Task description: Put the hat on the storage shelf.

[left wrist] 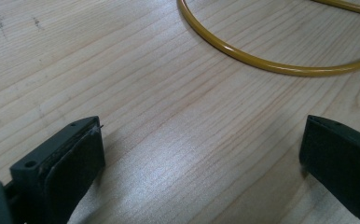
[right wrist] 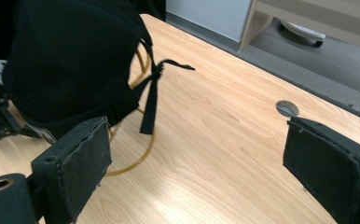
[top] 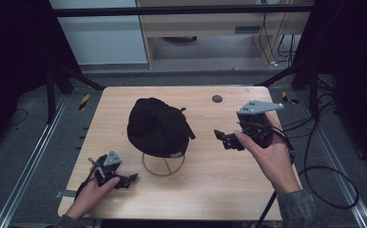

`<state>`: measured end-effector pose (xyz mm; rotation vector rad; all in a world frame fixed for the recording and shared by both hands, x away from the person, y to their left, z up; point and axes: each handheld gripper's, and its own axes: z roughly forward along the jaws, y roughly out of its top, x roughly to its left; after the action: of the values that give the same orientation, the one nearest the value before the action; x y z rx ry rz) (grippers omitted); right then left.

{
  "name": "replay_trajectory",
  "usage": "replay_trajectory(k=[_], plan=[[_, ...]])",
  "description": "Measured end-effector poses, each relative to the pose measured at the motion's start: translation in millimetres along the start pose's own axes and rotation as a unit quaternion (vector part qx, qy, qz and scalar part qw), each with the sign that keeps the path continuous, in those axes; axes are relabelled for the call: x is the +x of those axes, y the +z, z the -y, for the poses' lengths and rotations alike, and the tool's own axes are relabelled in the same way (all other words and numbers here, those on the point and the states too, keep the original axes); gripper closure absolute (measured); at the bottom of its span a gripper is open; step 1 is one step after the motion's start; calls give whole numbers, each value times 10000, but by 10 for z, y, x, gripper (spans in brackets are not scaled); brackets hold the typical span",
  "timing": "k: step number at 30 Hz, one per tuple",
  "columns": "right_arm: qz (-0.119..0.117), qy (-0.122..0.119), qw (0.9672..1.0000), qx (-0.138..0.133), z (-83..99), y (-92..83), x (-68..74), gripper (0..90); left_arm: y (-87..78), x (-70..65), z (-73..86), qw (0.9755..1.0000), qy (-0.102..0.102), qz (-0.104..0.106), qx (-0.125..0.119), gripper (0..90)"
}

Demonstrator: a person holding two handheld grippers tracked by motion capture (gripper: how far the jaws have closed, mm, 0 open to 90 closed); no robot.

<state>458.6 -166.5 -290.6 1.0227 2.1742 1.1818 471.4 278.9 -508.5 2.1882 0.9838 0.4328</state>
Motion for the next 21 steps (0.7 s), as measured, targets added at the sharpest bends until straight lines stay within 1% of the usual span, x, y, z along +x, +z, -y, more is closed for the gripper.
replay_trajectory(k=[7, 12, 13, 17, 19, 21], plan=[[83, 23, 10000, 16, 170, -38, -47, 89, 0, -1, 1, 10000, -6, -2, 0, 0], [46, 72, 10000, 2, 317, -50, -77, 92, 0, -1, 1, 10000, -5, -2, -1, 0], [50, 49, 10000, 0, 345, -47, -84, 91, 0, -1, 1, 10000, -4, -2, -1, 0], [78, 118, 9999, 31, 446, -35, -101, 93, 0, -1, 1, 10000, -3, -4, -2, 0], [123, 176, 9998, 8, 499, -19, -116, 97, -1, -2, 1, 10000, -2, -8, -1, 0], [175, 249, 9995, 44, 547, 1, -136, 98, -1, -2, 1, 10000, -3, -12, -1, 0]])
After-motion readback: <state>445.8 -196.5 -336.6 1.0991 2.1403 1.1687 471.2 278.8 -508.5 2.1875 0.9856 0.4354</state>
